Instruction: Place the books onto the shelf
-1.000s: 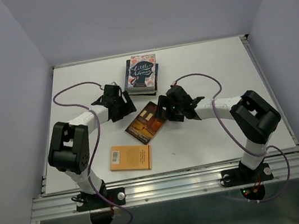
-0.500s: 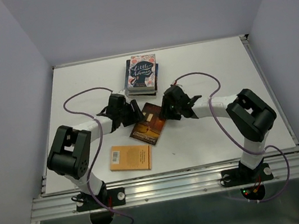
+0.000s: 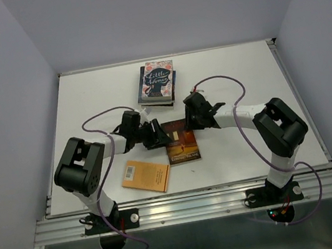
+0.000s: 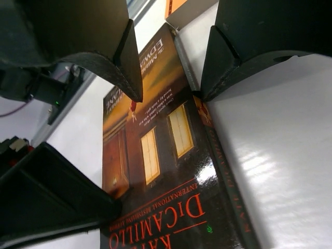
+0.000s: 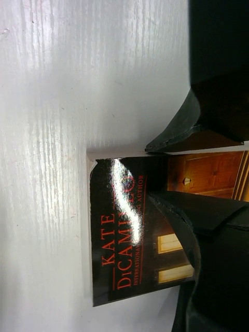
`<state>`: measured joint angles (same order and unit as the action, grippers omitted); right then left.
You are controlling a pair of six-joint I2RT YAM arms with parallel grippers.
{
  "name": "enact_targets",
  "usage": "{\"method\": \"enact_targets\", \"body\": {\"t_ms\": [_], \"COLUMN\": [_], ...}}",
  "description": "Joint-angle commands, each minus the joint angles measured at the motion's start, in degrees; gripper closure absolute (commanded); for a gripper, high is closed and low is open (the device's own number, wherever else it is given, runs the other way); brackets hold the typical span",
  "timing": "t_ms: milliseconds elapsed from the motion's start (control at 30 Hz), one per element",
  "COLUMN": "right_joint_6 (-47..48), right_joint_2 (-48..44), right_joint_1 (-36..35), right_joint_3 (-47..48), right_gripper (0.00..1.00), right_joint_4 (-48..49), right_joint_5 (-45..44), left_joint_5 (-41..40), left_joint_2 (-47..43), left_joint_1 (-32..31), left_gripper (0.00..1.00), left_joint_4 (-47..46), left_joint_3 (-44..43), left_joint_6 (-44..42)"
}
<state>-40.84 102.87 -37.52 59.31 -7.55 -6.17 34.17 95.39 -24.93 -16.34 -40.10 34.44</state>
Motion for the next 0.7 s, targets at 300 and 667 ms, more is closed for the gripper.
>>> {"method": "enact_targets", "body": {"t_ms": [300, 667], "right_joint_6": [-0.2, -0.8], "right_joint_2": [4.9, 1.5], "right_joint_1": [-1.5, 1.6], "right_joint_3": [-1.1, -8.8], "right_gripper": [0.76, 0.8], "right_joint_4": [-11.3, -10.6], "right_joint_5": [10.4, 16.8], "left_joint_5": [13.4, 10.7], "left_joint_2": [3.1, 5.4], "left_joint_1": [-3.2, -3.7], "left_gripper": [0.42, 0.42], "left_joint_4": [-14.2, -34.4], "left_joint_3": [-6.2, -4.3], "left_joint_6": [9.5, 22.1]}}
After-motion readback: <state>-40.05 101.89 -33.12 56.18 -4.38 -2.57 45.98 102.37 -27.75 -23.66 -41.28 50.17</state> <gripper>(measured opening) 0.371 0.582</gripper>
